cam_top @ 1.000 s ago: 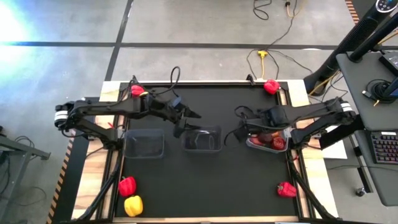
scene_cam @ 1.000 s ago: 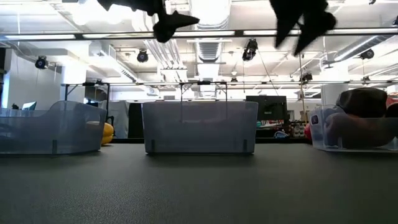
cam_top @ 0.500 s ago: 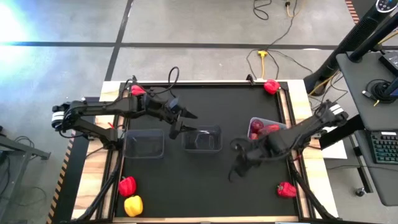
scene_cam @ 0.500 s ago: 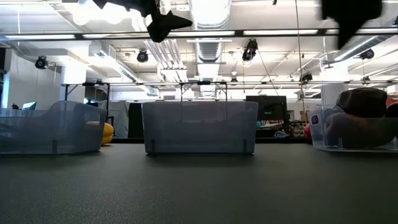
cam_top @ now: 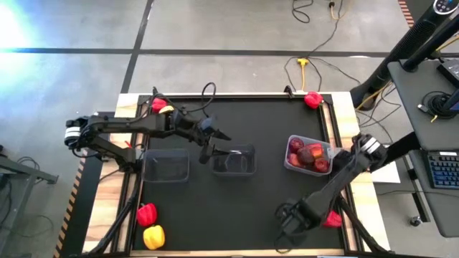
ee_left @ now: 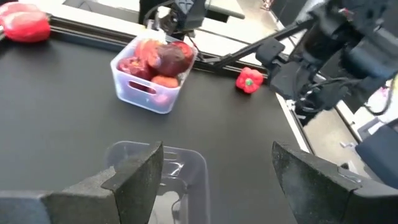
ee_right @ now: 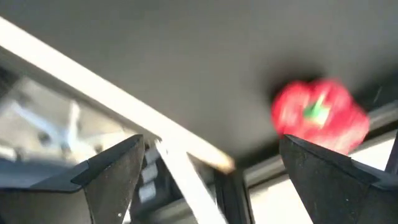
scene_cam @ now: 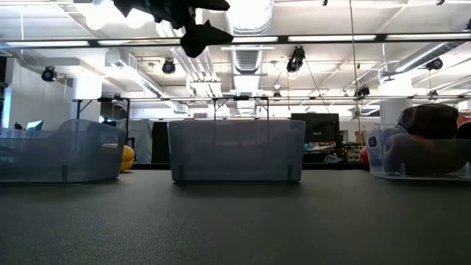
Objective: Sort produce into baskets
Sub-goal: Put the red bell pepper into the right black bin
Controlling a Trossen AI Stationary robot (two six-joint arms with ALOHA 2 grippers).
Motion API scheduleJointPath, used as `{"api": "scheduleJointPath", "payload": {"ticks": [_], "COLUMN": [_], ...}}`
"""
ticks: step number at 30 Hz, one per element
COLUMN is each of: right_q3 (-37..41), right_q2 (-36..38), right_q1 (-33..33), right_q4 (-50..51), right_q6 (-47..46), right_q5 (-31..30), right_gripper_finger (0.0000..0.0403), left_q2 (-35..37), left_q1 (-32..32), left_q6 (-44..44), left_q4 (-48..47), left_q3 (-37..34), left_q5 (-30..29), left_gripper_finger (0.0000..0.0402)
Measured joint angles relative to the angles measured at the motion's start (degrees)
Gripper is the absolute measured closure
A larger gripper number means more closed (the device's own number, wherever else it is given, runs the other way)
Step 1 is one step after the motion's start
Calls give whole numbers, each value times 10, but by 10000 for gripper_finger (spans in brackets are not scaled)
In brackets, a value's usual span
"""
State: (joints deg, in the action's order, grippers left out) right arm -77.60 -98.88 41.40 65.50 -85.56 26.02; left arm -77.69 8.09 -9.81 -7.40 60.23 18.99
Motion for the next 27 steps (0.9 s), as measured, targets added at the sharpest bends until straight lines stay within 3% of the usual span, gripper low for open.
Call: {"api": "scheduleJointPath", "payload": {"ticks": [3,9,14,17,20,27], "right_q3": [0,1,1,6,34,131], "right_q2": [-33,-75,-71,-62,-58,-58], "right_q1": [19,36,33,32,32,32], "right_q4": [-2,63,133,163,149,33], "right_q6": [5,64,170,229,269,300], "right_q5": [65,115,123,87,71,132], "right_gripper_finger": [34,34,34,34,34,34], "left_q2": [-1,-1,-1,-1,-1,-1], "left_q1": [-21,-70,-105,-122,-134,-145], "left_q6": [1,1,1,1,-4,-37], "left_q4": [0,1,1,1,1,-7], "left_q3": [0,0,0,0,0,0], "left_q5": [0,-4,-4,-4,-4,-4], "left_gripper_finger": [120,120,120,120,120,120]}}
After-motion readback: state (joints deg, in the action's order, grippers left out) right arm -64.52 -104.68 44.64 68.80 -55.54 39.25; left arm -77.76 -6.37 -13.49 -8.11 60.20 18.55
